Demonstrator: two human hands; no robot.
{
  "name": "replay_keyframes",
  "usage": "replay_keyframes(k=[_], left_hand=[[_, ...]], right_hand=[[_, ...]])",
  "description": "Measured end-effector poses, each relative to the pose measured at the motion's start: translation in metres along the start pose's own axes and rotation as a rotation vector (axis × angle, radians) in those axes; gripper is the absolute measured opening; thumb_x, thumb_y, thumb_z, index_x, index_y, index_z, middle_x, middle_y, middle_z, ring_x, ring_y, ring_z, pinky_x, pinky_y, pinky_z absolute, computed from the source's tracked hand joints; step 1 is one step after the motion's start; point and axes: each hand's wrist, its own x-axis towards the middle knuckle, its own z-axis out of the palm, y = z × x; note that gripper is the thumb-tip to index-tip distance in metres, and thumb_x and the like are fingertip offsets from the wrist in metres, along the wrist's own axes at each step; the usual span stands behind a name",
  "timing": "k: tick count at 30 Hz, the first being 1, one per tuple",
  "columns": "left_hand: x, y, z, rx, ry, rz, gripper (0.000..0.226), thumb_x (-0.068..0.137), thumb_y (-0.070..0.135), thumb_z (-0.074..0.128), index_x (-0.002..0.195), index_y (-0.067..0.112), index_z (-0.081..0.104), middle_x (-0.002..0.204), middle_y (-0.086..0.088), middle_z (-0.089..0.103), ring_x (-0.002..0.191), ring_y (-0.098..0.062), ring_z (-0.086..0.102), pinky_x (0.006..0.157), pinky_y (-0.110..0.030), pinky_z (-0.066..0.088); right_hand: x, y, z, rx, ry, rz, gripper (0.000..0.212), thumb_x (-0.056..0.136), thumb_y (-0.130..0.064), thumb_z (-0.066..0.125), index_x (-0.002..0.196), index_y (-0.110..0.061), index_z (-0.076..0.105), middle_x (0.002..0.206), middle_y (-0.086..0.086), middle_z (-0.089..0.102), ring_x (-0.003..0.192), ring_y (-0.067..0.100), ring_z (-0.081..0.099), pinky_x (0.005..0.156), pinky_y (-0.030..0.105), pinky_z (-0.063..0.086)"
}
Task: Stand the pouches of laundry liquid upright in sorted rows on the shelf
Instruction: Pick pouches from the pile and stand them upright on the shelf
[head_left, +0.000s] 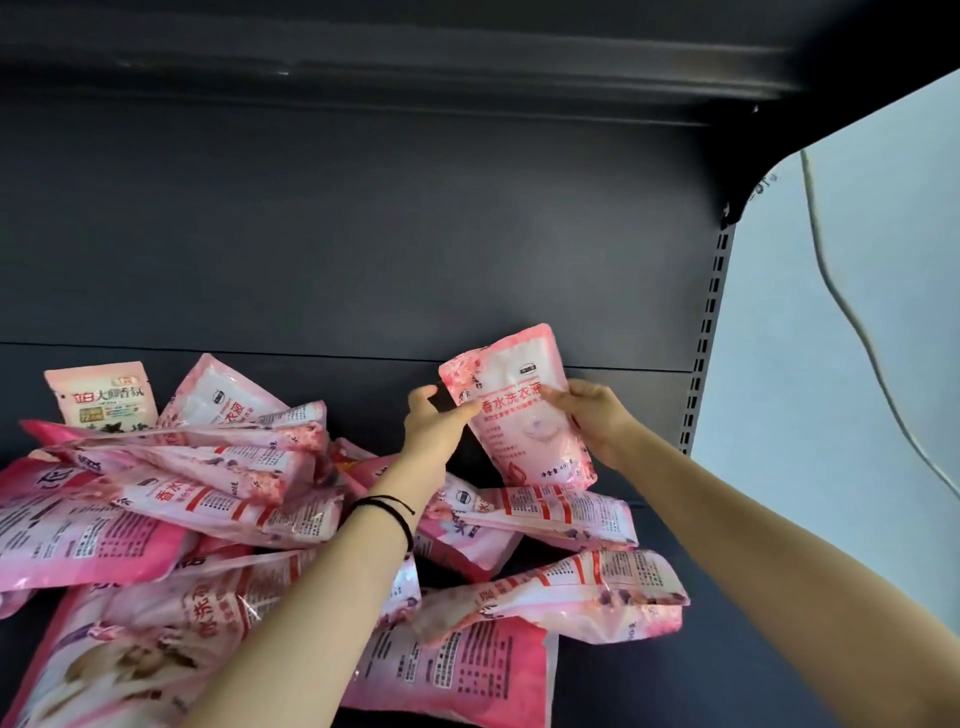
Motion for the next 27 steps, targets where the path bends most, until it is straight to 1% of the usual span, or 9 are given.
replay_keyframes(k=[4, 7, 11, 14, 15, 18, 21, 25, 27], left_hand=[[-0.001, -0.001, 0.028, 0.086, -0.13, -0.016, 0.03, 0.09, 0.022, 0.064, 0.117, 0.008, 0.058, 0.12, -0.007, 0.062, 0.096, -0.019, 0.055, 0.082, -0.032, 0.047], [0.0, -0.002, 0.044, 0.138, -0.2, -0.009, 0.019, 0.092, 0.019, 0.061, 0.11, 0.013, 0.059, 0.118, -0.007, 0.064, 0.102, -0.023, 0.059, 0.08, -0.034, 0.05], [0.002, 0.004, 0.067, 0.146, -0.324, 0.047, 0.027, 0.094, 0.013, 0.057, 0.12, 0.013, 0.054, 0.118, -0.006, 0.064, 0.107, -0.023, 0.061, 0.083, -0.036, 0.055], [0.0, 0.008, 0.087, 0.133, -0.407, 0.063, 0.03, 0.095, 0.015, 0.055, 0.125, 0.014, 0.052, 0.116, -0.007, 0.064, 0.096, -0.018, 0.063, 0.072, -0.028, 0.055], [-0.002, 0.007, 0.091, 0.138, -0.427, 0.062, 0.031, 0.096, 0.016, 0.054, 0.126, 0.014, 0.051, 0.118, -0.008, 0.064, 0.096, -0.018, 0.063, 0.072, -0.026, 0.055], [-0.005, 0.003, 0.109, 0.194, -0.487, 0.046, 0.032, 0.099, 0.023, 0.047, 0.131, 0.018, 0.047, 0.126, -0.009, 0.06, 0.109, -0.025, 0.061, 0.088, -0.034, 0.054], [-0.008, 0.005, 0.116, 0.224, -0.523, 0.057, 0.029, 0.103, 0.028, 0.036, 0.129, 0.023, 0.046, 0.126, -0.005, 0.059, 0.107, -0.026, 0.061, 0.094, -0.037, 0.051], [-0.01, 0.003, 0.118, 0.229, -0.54, 0.088, 0.031, 0.103, 0.032, 0.031, 0.13, 0.025, 0.043, 0.124, -0.005, 0.059, 0.107, -0.028, 0.062, 0.088, -0.037, 0.054], [-0.008, 0.0, 0.114, 0.232, -0.533, 0.105, 0.027, 0.103, 0.033, 0.03, 0.126, 0.027, 0.044, 0.122, -0.003, 0.06, 0.104, -0.028, 0.063, 0.084, -0.037, 0.056]], right_hand=[[-0.009, 0.014, -0.027, 0.202, -0.078, 0.013, 0.026, 0.094, -0.014, 0.057, 0.112, 0.003, 0.063, 0.109, 0.019, 0.07, 0.09, 0.031, 0.071, 0.074, 0.042, 0.061], [-0.011, 0.021, -0.043, 0.266, -0.089, -0.025, 0.026, 0.095, -0.014, 0.054, 0.112, 0.002, 0.064, 0.112, 0.017, 0.07, 0.095, 0.029, 0.07, 0.076, 0.04, 0.06], [-0.01, 0.026, -0.069, 0.301, -0.057, -0.061, 0.022, 0.095, -0.015, 0.054, 0.106, 0.001, 0.065, 0.112, 0.017, 0.07, 0.095, 0.03, 0.069, 0.08, 0.042, 0.059], [-0.01, 0.026, -0.095, 0.296, -0.008, -0.069, 0.022, 0.094, -0.018, 0.056, 0.103, -0.001, 0.065, 0.113, 0.018, 0.069, 0.101, 0.033, 0.067, 0.087, 0.047, 0.055], [-0.01, 0.027, -0.101, 0.294, -0.002, -0.068, 0.023, 0.094, -0.018, 0.056, 0.104, 0.0, 0.065, 0.114, 0.019, 0.068, 0.101, 0.033, 0.067, 0.088, 0.048, 0.055], [-0.012, 0.036, -0.121, 0.343, 0.017, -0.055, 0.034, 0.094, -0.02, 0.055, 0.116, 0.005, 0.06, 0.121, 0.021, 0.065, 0.107, 0.036, 0.065, 0.092, 0.051, 0.052], [-0.016, 0.047, -0.129, 0.414, 0.017, -0.043, 0.042, 0.095, -0.022, 0.053, 0.126, 0.007, 0.054, 0.125, 0.021, 0.063, 0.115, 0.04, 0.06, 0.092, 0.051, 0.053], [-0.017, 0.051, -0.126, 0.445, 0.025, -0.044, 0.046, 0.094, -0.024, 0.055, 0.129, 0.005, 0.052, 0.128, 0.021, 0.061, 0.118, 0.042, 0.057, 0.097, 0.056, 0.048], [-0.018, 0.05, -0.12, 0.449, 0.03, -0.036, 0.046, 0.092, -0.025, 0.056, 0.128, 0.005, 0.053, 0.127, 0.022, 0.061, 0.117, 0.041, 0.058, 0.095, 0.054, 0.05]])
